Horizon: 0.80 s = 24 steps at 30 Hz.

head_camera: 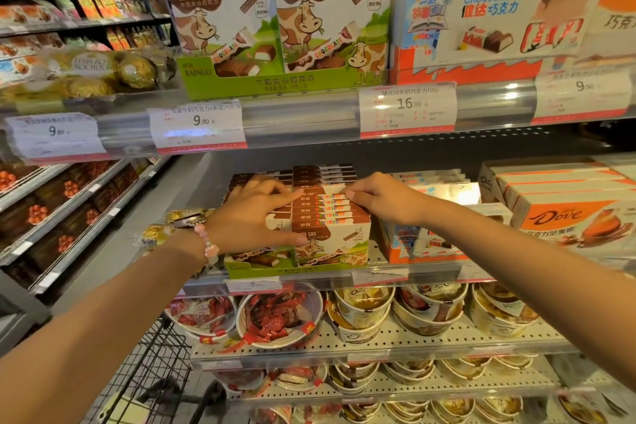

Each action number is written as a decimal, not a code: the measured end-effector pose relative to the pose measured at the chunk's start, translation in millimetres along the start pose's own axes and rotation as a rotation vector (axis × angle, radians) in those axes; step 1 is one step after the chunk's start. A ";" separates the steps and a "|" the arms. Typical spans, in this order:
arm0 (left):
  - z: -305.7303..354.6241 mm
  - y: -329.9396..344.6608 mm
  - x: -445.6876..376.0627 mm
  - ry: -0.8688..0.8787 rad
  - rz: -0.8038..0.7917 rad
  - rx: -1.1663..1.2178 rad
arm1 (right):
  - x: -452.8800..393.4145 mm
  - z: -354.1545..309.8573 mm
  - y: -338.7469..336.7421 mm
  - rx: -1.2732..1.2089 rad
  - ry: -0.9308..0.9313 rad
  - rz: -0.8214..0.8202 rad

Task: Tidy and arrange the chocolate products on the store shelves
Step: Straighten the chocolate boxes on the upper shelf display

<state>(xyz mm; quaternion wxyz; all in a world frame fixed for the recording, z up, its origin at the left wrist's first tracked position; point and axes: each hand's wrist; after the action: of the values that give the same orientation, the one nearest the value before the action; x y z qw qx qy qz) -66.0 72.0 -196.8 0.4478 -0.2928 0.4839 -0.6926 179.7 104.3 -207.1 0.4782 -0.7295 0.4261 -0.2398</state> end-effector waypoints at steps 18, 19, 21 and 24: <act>-23.7 -23.8 1.8 -0.122 -0.044 0.131 | -4.8 15.1 3.4 0.163 -0.024 -0.185; -23.2 -23.2 1.9 -0.106 -0.058 0.144 | -3.3 15.1 4.8 0.167 -0.017 -0.170; -19.1 -22.9 5.4 -0.077 -0.072 0.185 | -1.2 13.8 6.2 0.179 -0.008 -0.152; -22.3 -20.1 6.0 -0.083 0.003 0.245 | 0.1 11.5 5.8 0.192 -0.010 -0.140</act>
<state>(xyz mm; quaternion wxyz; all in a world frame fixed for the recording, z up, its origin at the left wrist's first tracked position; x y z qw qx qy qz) -94.1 78.3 -186.3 0.5008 -0.2637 0.3770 -0.7332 186.2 108.9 -217.3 0.5302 -0.7094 0.3466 -0.3090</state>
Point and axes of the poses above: each hand's wrist, its own x-axis away from the middle knuckle, its own y-axis out of the palm, z = x × y, and after that the axes turned 12 degrees about x, right-handed
